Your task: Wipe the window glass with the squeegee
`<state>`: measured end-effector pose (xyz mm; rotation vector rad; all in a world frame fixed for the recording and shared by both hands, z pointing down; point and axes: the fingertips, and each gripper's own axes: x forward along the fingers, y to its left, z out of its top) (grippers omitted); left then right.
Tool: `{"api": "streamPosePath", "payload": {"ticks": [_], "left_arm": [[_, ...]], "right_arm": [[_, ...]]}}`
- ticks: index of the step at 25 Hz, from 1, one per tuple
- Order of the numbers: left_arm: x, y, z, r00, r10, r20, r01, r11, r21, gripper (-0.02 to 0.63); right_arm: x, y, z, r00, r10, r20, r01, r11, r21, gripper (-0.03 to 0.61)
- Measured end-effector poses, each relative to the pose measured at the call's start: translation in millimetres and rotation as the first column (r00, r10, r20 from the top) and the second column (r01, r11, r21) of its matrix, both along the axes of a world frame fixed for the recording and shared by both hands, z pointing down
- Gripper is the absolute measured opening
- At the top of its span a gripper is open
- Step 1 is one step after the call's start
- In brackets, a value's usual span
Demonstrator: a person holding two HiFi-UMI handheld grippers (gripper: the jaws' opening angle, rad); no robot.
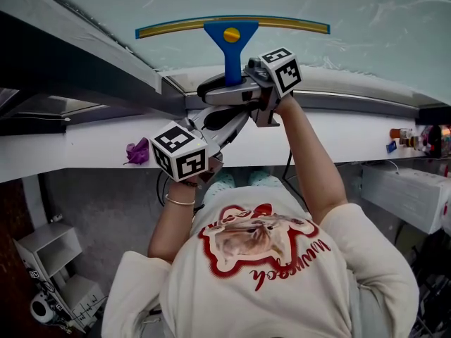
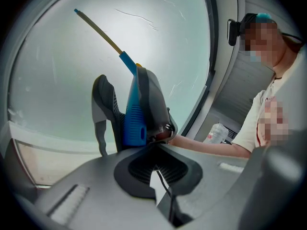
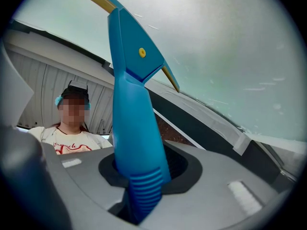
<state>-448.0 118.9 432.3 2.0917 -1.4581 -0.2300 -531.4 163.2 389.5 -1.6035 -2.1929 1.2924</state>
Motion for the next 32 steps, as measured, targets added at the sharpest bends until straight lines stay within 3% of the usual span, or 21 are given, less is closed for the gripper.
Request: {"api": "streamPosePath", "payload": {"ticks": [15,32], "left_arm": [[1,7,19,0.993,0.079,0.09,-0.072,0.995,-0.07,0.006],[2,5,39,0.994,0.087,0.067,-0.079,0.99,-0.113,0.006]], "right_arm": [[1,1,16,1.0,-0.014,0.009,0.015,0.999,-0.043,0.132],[5,0,36,0.999,-0.049,-0.007,0.048,0.998,-0.05,0.135]]}}
